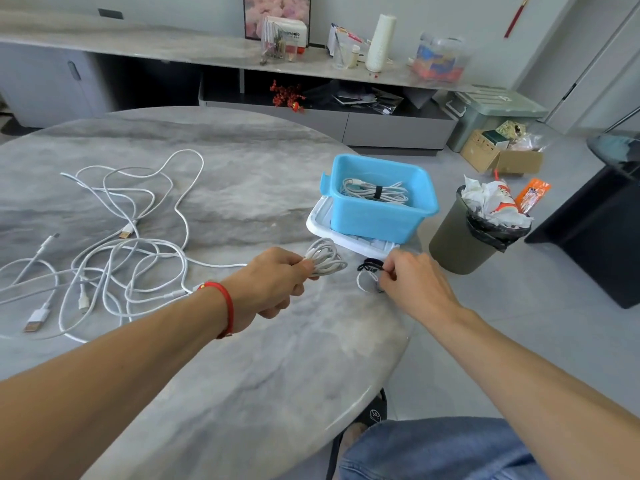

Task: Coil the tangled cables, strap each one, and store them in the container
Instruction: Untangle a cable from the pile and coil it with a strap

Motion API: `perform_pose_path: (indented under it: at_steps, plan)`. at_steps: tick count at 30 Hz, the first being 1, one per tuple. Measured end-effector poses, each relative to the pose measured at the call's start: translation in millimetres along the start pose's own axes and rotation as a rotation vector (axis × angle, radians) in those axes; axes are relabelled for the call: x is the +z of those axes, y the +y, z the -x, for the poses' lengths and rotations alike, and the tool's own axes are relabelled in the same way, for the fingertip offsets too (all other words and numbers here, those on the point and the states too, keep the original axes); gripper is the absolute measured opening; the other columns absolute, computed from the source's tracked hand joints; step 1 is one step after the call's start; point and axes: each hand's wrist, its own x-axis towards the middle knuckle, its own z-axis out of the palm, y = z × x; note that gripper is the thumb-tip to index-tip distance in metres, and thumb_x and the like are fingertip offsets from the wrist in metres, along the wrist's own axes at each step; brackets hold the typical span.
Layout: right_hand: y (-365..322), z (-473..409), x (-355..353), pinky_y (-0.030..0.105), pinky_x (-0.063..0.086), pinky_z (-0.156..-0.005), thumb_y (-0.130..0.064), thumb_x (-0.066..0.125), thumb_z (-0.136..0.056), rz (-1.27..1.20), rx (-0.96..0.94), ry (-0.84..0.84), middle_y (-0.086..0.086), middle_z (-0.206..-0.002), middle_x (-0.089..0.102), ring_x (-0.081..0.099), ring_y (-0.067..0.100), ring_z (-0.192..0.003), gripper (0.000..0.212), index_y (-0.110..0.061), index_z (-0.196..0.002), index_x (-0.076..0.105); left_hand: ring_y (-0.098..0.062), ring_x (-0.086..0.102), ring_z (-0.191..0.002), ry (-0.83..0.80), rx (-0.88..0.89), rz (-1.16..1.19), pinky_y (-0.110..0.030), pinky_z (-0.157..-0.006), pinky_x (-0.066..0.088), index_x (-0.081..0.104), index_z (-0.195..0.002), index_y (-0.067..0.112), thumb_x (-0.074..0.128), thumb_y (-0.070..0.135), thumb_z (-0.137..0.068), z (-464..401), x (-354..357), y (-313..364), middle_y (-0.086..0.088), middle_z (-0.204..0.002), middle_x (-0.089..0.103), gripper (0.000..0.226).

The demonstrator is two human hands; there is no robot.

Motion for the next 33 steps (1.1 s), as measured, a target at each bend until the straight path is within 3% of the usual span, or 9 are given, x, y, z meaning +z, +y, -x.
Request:
perform_pose_path:
  at_steps: [3, 7, 10, 12, 17, 19, 22, 26, 33]
  plan:
    - [-6.7, -0.3, -12.4, 0.035, 0.045, -0.067, -0.021, 0.067, -0.088, -0.183, 0.052, 0.136, -0.003, -0.077, 0.069, 0.061, 0.028, -0.084, 0.009, -0.019, -0.081, 0.062, -0.012, 0.018, -0.046, -0.023, 0.018, -0.023, -0.018, -0.043, 0.014, 0.058, -0.101, 0.005, 0.043, 0.022, -0.106, 0.9, -0.4, 2.8, -0.004, -0.069, 0.033, 0.023]
    - [-22.5, 4.2, -32.4, 0.035, 0.059, -0.068, -0.024, 0.076, -0.087, -0.552, 0.078, 0.247, -0.007, -0.066, 0.072, 0.072, 0.014, -0.065, 0.017, -0.022, -0.076, 0.062, -0.014, 0.024, -0.047, 0.006, 0.083, -0.152, -0.021, -0.044, 0.020, 0.049, -0.086, 0.011, 0.043, 0.021, -0.105, 3.6, 3.4, 4.9, -0.010, -0.075, 0.037, 0.022]
    - [-36.2, 11.9, -41.0, 0.043, 0.063, -0.066, -0.021, 0.080, -0.088, -0.899, 0.127, 0.220, 0.001, -0.069, 0.075, 0.073, 0.019, -0.059, 0.020, -0.014, -0.081, 0.063, -0.016, 0.034, -0.047, 0.059, 0.138, -0.365, -0.024, -0.044, 0.028, 0.049, -0.076, 0.011, 0.045, 0.028, -0.103, 5.8, 5.7, 4.1, -0.002, -0.062, 0.045, 0.032]
    - [-47.7, 20.3, -42.5, 0.040, 0.061, -0.060, -0.022, 0.081, -0.087, -1.039, 0.132, 0.257, 0.003, -0.070, 0.075, 0.072, 0.020, -0.058, 0.022, -0.012, -0.081, 0.063, -0.008, 0.036, -0.038, 0.064, 0.160, -0.406, -0.019, -0.039, 0.030, 0.050, -0.071, 0.012, 0.046, 0.029, -0.102, 7.2, 8.0, 4.0, 0.009, -0.048, 0.043, 0.036]
    - [-90.3, 48.8, -25.2, 0.019, 0.051, -0.061, -0.017, 0.081, -0.086, -0.917, -0.081, 0.459, -0.008, -0.069, 0.069, 0.065, 0.011, -0.063, 0.022, -0.020, -0.076, 0.061, -0.005, 0.042, -0.037, 0.111, 0.239, -0.484, -0.014, -0.039, 0.031, 0.057, -0.071, 0.010, 0.050, 0.032, -0.101, 7.5, 10.6, 2.4, -0.001, -0.062, 0.056, 0.038]
    - [-99.7, 58.5, -14.4, 0.019, 0.050, -0.062, -0.014, 0.081, -0.087, -0.865, -0.127, 0.501, -0.009, -0.070, 0.066, 0.064, 0.011, -0.066, 0.021, -0.018, -0.077, 0.062, -0.003, 0.043, -0.037, 0.101, 0.231, -0.448, -0.013, -0.039, 0.031, 0.060, -0.072, 0.009, 0.052, 0.034, -0.100, 7.9, 12.1, 2.0, 0.000, -0.066, 0.061, 0.038]
    - [-98.1, 64.8, -1.6, 0.023, 0.050, -0.060, -0.016, 0.083, -0.087, -0.817, -0.099, 0.482, -0.012, -0.070, 0.067, 0.063, 0.013, -0.065, 0.017, -0.018, -0.080, 0.067, -0.009, 0.037, -0.039, 0.082, 0.159, -0.289, -0.018, -0.040, 0.031, 0.058, -0.067, 0.010, 0.054, 0.033, -0.098, 9.8, 11.9, 3.3, 0.009, -0.053, 0.054, 0.039]
    - [-90.7, 66.8, -3.5, 0.011, 0.045, -0.064, -0.016, 0.084, -0.086, -0.737, -0.182, 0.476, -0.019, -0.077, 0.069, 0.061, 0.004, -0.066, 0.008, -0.020, -0.091, 0.078, -0.013, 0.023, -0.048, -0.079, 0.064, 0.022, -0.022, -0.042, 0.020, 0.054, -0.080, 0.007, 0.055, 0.022, -0.101, 10.6, 5.0, 8.2, -0.008, -0.073, 0.043, 0.025]
    - [-84.3, 63.2, -8.2, 0.006, 0.039, -0.069, -0.011, 0.081, -0.087, -0.643, -0.282, 0.489, -0.010, -0.083, 0.072, 0.057, -0.005, -0.070, 0.008, -0.015, -0.094, 0.082, -0.011, 0.024, -0.056, -0.337, -0.045, 0.295, -0.020, -0.045, 0.023, 0.066, -0.108, 0.006, 0.047, 0.026, -0.106, 7.5, -8.5, 7.7, -0.003, -0.077, 0.046, 0.028]
